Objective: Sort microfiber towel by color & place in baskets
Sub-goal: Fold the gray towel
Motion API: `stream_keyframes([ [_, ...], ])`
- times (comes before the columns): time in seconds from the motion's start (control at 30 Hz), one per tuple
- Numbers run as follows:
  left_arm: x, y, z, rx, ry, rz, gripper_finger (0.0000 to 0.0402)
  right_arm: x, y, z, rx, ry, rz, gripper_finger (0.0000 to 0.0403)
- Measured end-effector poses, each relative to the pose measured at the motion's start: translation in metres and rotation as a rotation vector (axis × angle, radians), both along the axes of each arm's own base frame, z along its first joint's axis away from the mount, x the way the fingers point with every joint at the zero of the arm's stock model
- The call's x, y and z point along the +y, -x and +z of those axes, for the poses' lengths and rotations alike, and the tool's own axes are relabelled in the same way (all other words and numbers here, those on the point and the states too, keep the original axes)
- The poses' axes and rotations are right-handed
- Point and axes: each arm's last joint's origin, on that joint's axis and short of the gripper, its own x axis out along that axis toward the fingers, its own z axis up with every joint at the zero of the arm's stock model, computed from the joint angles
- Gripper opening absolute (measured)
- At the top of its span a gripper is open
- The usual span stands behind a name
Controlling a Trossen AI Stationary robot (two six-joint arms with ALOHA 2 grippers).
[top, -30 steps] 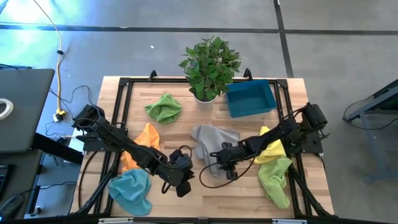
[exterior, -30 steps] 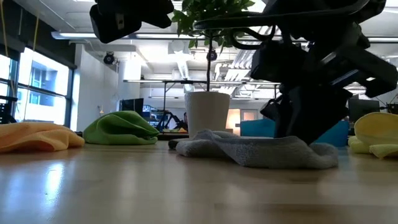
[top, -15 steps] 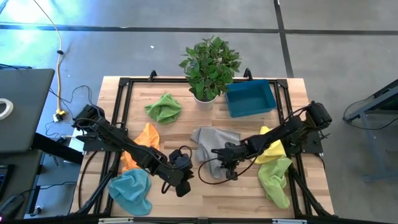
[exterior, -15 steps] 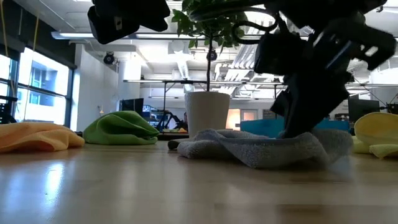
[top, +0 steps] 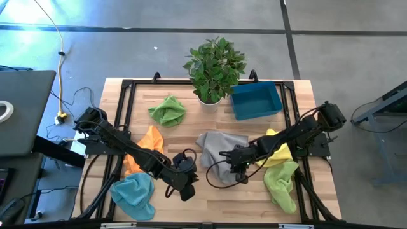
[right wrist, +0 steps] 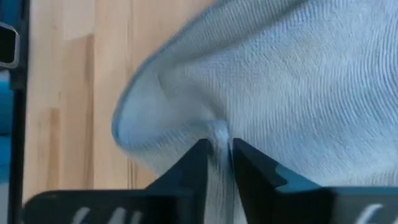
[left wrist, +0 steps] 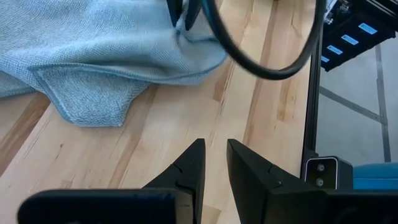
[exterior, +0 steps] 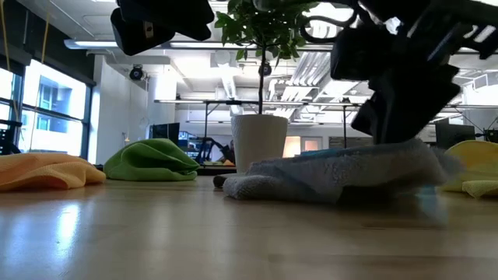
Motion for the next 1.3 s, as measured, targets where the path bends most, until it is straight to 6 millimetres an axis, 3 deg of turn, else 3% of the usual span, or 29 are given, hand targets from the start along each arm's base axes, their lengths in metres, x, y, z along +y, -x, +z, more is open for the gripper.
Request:
stream_keyframes([
  [0.17, 0.000, 0.000, 0.000, -0.004, 0.002, 0.000, 0.0058, 0.003, 0.003, -0.001, 0.016, 0.005, 0.035, 0.0105],
  [0.33, 0.000, 0.000, 0.000, -0.004, 0.003, 0.002, 0.0058, 0.008, 0.005, -0.001, 0.004, 0.025, 0.092, 0.0110],
  [0.57, 0.000, 0.000, 0.001, -0.006, 0.004, 0.002, 0.0058, -0.001, -0.002, -0.011, 0.005, 0.085, 0.050, 0.0110],
  [0.83, 0.000, -0.001, 0.001, -0.010, 0.018, 0.014, 0.0058, 0.003, -0.008, -0.026, 0.049, -0.048, 0.119, 0.0110],
  [1.3, 0.000, 0.000, 0.000, -0.009, 0.021, 0.018, 0.0058, 0.024, -0.006, -0.024, 0.010, -0.118, 0.199, 0.0110],
])
